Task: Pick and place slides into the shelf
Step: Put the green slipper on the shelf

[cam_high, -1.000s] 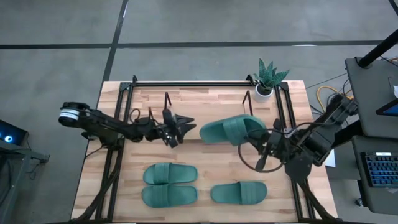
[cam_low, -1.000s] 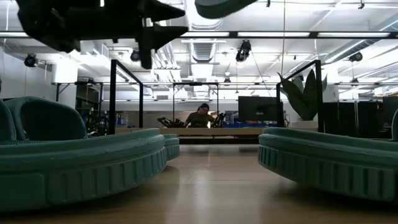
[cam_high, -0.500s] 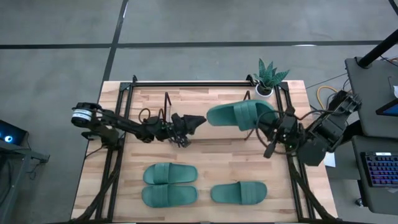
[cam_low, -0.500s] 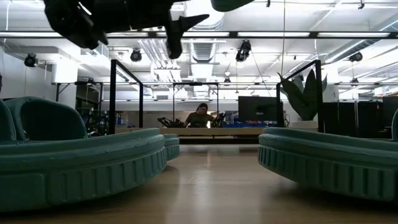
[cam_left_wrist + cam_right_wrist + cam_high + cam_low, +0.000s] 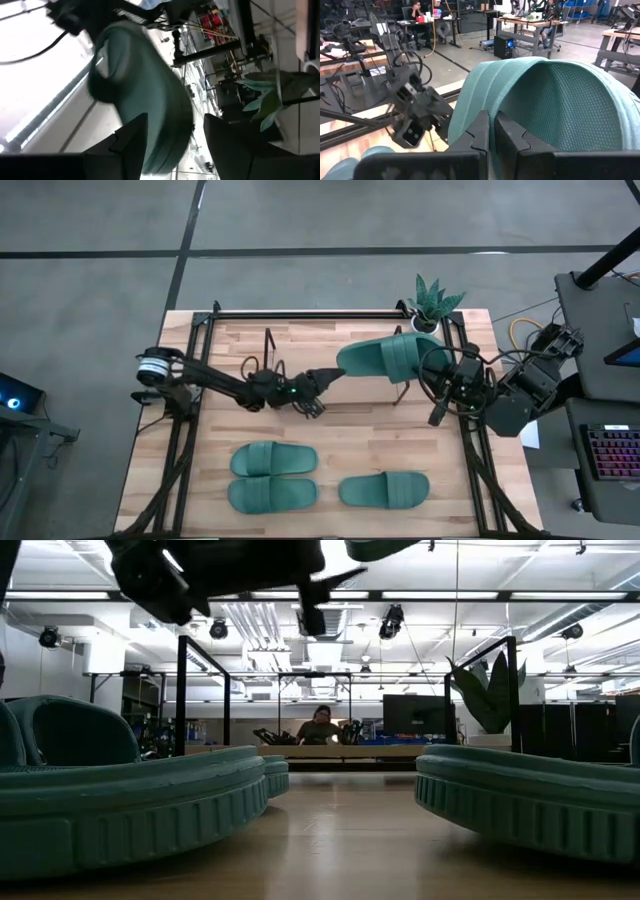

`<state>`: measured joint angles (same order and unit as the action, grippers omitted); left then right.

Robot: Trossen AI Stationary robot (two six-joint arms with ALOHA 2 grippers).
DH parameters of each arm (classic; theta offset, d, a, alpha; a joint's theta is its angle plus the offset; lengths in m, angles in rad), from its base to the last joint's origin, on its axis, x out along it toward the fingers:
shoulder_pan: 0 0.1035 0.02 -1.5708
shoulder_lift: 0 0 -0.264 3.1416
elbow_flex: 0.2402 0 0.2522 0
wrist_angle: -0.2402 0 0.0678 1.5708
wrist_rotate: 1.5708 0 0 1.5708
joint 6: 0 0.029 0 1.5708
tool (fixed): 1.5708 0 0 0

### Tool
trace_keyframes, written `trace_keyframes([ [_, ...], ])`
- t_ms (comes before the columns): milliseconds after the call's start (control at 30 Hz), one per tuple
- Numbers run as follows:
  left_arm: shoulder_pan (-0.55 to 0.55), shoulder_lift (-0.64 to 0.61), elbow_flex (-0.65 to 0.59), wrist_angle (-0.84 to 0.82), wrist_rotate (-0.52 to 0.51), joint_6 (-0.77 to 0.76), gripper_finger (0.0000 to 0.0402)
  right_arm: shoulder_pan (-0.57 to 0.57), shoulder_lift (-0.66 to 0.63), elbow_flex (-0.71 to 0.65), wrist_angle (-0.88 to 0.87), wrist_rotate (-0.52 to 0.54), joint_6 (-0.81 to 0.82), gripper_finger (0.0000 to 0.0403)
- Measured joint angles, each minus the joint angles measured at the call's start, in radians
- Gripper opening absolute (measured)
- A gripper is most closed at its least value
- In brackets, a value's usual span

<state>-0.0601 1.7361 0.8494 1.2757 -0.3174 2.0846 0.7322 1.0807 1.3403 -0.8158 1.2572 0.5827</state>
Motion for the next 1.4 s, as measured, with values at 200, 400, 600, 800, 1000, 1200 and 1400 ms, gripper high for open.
trace_keyframes([
  [200, 0.001, 0.09, 0.084, 0.065, -0.093, 0.05, 0.0178, 0.0, 0.0, -0.004, 0.0, -0.026, 0.001, 0.0009],
  [400, 0.002, 0.125, 0.128, 0.138, -0.161, 0.05, 0.0178, 0.0, 0.0, -0.008, 0.0, -0.046, 0.012, 0.0009],
  [600, 0.002, 0.125, 0.127, 0.138, -0.155, 0.046, 0.0178, 0.0, 0.0, -0.009, 0.0, -0.064, 0.013, 0.0008],
  [800, 0.002, 0.124, 0.127, 0.13, -0.156, 0.047, 0.0177, 0.0, 0.0, -0.009, 0.0, -0.129, 0.031, 0.0008],
  [1000, 0.002, 0.124, 0.127, 0.121, -0.152, 0.045, 0.0134, 0.0, 0.0, -0.009, 0.0, -0.131, 0.041, 0.0008],
  [1200, 0.001, 0.124, 0.135, 0.12, -0.173, 0.016, 0.0051, -0.001, 0.0, -0.009, -0.004, -0.139, 0.041, 0.0009],
  [1400, -0.002, 0.124, 0.145, 0.113, -0.223, -0.08, 0.0045, -0.001, 0.0, -0.01, -0.005, -0.146, 0.037, 0.0021],
])
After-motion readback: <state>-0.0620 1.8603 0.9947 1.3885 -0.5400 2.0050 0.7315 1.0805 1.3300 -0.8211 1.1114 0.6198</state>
